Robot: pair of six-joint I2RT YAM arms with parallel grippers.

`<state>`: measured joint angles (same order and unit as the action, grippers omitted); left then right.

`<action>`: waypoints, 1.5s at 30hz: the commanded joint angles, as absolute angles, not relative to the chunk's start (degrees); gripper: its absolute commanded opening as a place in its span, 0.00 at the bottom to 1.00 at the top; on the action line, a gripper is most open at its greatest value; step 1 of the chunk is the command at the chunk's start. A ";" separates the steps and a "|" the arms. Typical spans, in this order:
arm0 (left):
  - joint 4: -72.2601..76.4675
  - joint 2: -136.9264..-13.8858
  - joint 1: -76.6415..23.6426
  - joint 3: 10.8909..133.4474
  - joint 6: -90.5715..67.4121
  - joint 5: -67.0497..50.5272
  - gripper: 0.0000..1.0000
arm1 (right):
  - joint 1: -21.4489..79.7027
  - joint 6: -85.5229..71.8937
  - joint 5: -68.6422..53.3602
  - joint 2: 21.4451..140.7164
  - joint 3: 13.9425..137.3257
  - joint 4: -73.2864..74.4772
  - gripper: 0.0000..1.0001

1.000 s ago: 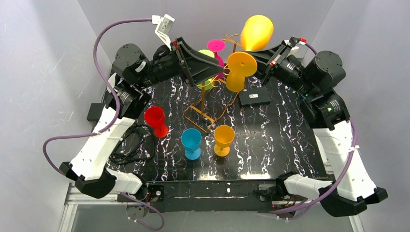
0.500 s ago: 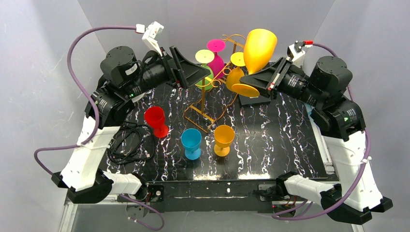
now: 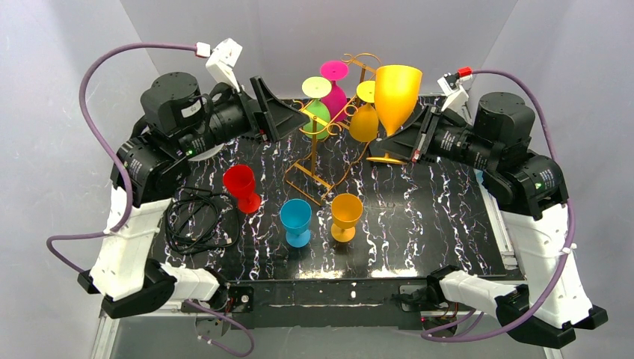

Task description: Take the wine glass off the wine glass rack

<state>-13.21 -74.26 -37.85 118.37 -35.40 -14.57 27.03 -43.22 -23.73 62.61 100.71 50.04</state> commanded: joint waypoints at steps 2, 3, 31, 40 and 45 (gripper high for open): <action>-19.83 -77.96 -38.05 126.46 -34.20 -17.19 0.65 | 26.89 -30.25 -23.81 62.54 105.12 52.39 0.01; -20.63 -78.75 -38.03 127.49 -34.53 -18.16 0.63 | 26.94 -28.70 -23.82 62.65 105.53 53.16 0.01; -26.36 -87.63 -38.05 135.33 -37.73 -18.56 0.65 | 38.47 -0.38 -18.47 62.81 97.84 52.95 0.01; -26.48 -88.83 -38.06 134.70 -39.38 -18.82 0.65 | 41.06 1.43 -18.74 61.99 96.06 51.87 0.01; -24.95 -89.50 -38.03 133.76 -41.13 -21.40 0.64 | 41.77 1.97 -18.96 62.20 96.71 51.57 0.01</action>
<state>-27.07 -89.73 -37.85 133.97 -39.57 -18.06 41.06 0.12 -18.55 63.02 95.88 55.22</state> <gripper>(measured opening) 0.644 0.092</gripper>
